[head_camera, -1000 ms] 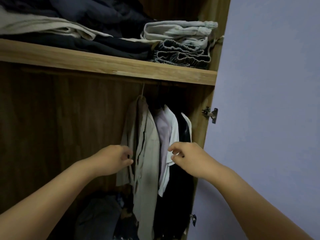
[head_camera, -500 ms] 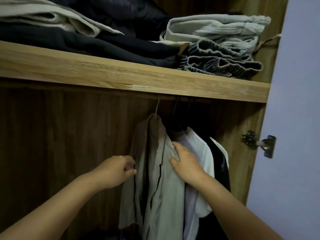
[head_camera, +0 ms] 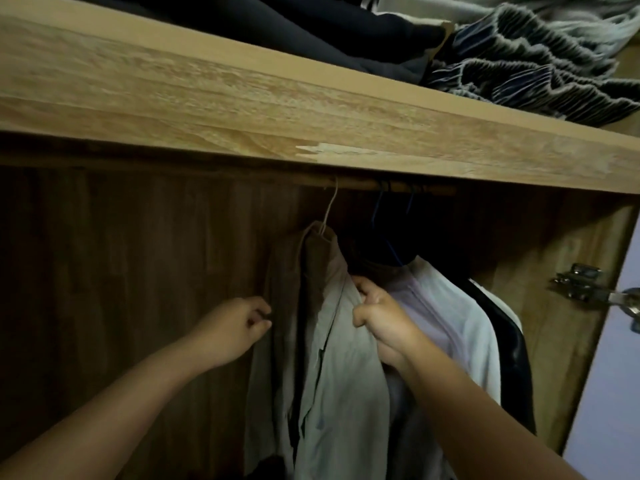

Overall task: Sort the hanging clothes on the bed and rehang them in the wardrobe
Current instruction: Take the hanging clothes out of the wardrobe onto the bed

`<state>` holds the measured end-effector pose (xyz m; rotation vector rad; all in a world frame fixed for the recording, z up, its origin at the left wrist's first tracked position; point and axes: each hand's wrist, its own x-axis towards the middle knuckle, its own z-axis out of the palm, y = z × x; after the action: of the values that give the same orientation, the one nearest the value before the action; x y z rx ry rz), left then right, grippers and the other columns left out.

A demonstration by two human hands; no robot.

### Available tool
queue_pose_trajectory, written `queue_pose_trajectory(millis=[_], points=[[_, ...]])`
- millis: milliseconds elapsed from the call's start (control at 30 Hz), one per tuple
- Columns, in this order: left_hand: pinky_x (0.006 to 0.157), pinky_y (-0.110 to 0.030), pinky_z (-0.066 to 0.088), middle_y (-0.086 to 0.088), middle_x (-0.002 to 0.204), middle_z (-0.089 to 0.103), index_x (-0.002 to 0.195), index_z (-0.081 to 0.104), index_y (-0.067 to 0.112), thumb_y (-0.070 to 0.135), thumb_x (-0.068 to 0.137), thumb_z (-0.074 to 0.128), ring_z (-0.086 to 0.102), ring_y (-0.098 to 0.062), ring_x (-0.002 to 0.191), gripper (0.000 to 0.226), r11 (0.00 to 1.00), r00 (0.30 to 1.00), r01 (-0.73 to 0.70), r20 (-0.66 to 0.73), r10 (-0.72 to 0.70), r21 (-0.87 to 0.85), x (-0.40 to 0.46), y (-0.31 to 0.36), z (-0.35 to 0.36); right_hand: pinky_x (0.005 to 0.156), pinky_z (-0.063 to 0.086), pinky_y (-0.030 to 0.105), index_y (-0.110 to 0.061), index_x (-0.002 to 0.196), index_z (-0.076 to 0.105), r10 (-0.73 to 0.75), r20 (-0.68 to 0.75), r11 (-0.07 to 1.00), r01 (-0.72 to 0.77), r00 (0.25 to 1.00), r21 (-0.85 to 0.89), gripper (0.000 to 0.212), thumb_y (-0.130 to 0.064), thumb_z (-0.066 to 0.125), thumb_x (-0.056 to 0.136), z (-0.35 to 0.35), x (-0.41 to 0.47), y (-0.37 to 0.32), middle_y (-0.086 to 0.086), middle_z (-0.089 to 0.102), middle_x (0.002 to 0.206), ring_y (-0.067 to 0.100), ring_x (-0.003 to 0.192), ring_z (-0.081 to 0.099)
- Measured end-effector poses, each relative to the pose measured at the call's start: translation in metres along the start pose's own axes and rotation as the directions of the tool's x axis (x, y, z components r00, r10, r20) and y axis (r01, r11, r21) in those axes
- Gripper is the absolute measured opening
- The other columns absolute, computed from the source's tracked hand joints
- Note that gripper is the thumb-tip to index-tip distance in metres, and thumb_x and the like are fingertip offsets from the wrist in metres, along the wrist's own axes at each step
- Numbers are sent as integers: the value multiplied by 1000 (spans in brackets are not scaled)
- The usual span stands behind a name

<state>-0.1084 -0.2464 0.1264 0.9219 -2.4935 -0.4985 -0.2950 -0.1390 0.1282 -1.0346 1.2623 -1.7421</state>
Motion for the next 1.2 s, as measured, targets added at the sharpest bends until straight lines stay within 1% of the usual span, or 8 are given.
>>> queue_pose_trajectory(millis=[233,333,600,767,933,1067,1133,1200], points=[[65,-9,36,2,102,58,117,57,16,19,95,48,54,-11,87,24,999,995,-2,-97,-2,-47,8,-6,-5,60,57,27,-10,113,54,-98,-13,973,98,995,211,67,26,17,70,4,-19,-26,11,65,97,20,81,69],[68,-21,41,2,101,59,115,58,16,16,95,48,55,-12,88,23,999,991,-13,-134,6,-49,5,-2,-6,62,58,29,-12,111,57,-81,34,977,73,996,200,69,25,17,69,-6,-38,-31,11,67,98,22,85,68],[78,-23,40,-5,100,62,113,60,11,11,91,52,58,-19,96,23,985,942,-74,-336,16,-159,-6,30,-3,71,57,37,-9,112,60,3,129,1000,-6,992,22,69,19,36,54,-38,-105,-39,17,69,102,31,90,68],[98,-34,37,-15,127,53,129,49,9,19,92,53,47,-30,120,39,993,914,-113,-393,95,-22,-23,62,13,68,56,37,-4,111,60,91,177,991,-72,980,-109,67,14,38,49,-65,-157,-52,19,67,102,34,92,66],[113,-39,20,-7,146,38,141,35,17,37,98,36,27,-23,138,47,987,909,-141,-385,159,75,-48,94,32,76,49,39,-4,99,65,169,184,971,-132,968,-199,60,15,38,49,-96,-213,-69,23,65,100,35,89,63],[105,-41,24,-2,92,65,92,62,16,40,97,33,57,-21,100,38,951,889,-287,-338,308,111,-79,124,51,83,46,44,-8,95,68,185,108,944,-146,977,-297,59,15,39,48,-127,-268,-88,24,66,100,36,89,63],[80,-40,40,-2,69,60,74,59,12,45,93,39,57,-20,72,43,931,862,-365,-372,345,18,-98,141,63,86,44,49,-5,98,67,173,73,918,-134,982,-375,59,15,39,50,-140,-296,-96,26,65,100,37,89,62],[59,-41,40,-2,59,55,66,55,10,50,88,42,54,-18,59,48,918,853,-390,-401,335,-64,-117,157,76,88,45,54,-4,102,65,147,32,875,-114,989,-470,52,11,42,57,-151,-324,-103,28,65,102,38,89,62]])
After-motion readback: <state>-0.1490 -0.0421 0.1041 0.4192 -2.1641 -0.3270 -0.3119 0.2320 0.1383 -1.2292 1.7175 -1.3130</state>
